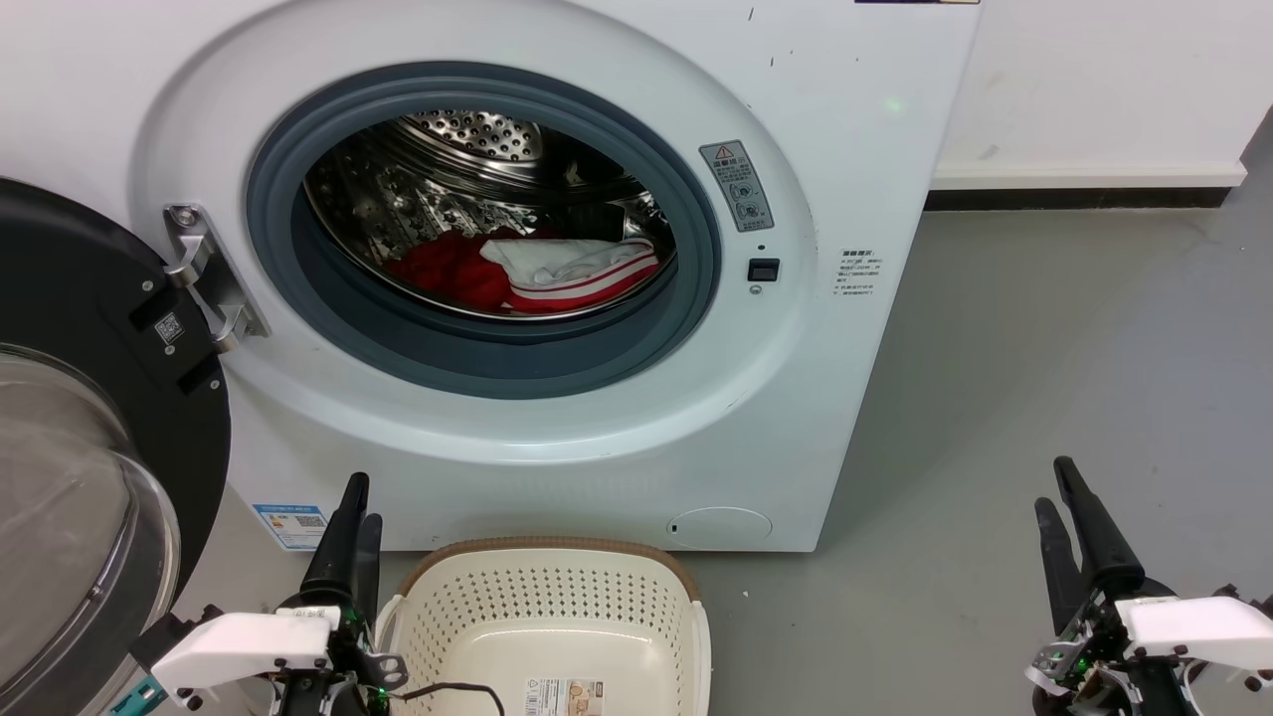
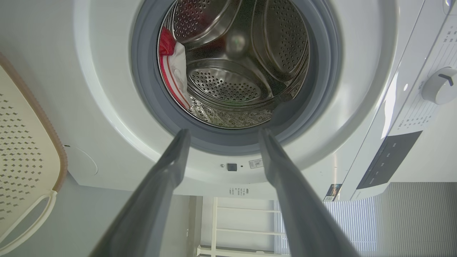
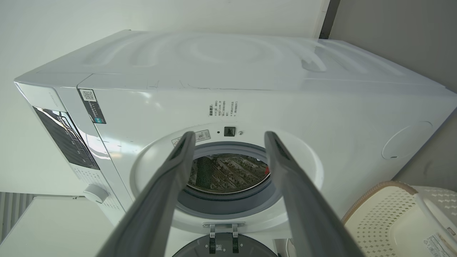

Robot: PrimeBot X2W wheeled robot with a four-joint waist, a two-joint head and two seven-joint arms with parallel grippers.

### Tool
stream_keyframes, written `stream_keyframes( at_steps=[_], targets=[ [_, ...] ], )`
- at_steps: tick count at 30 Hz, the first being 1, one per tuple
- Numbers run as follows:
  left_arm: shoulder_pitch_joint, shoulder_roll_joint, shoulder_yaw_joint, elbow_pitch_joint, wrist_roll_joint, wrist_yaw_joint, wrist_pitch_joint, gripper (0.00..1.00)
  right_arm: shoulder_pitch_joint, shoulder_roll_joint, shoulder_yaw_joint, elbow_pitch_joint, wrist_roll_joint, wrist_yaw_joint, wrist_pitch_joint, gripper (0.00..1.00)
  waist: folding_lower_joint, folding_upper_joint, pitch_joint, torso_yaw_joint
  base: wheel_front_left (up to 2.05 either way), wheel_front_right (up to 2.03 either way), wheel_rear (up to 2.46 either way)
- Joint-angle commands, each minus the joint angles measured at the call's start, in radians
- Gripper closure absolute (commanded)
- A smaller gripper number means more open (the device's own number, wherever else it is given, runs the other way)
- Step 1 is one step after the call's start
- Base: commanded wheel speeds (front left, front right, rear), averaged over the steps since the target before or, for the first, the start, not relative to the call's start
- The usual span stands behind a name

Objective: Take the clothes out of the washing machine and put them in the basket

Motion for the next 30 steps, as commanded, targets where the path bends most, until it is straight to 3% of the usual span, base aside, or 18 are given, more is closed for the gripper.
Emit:
stream_keyframes(
  at_steps=[1,30],
  targets=[
    [-0.025,0.002,-0.003,-0.028,0.025,0.000,-0.010,0.00,-0.011,-0.004,0.003,-0.027,-0.030,0.000,-0.011,0.00,0.0000,0.0000,0.000,0.000,0.00,0.00,0.00],
    [-0.030,0.005,-0.080,-0.087,0.671,0.007,-0.128,0.00,0.031,0.000,0.030,-0.098,-0.717,0.000,-0.128,0.00,0.0000,0.0000,-0.008,-0.008,0.00,0.00,0.00]
  ],
)
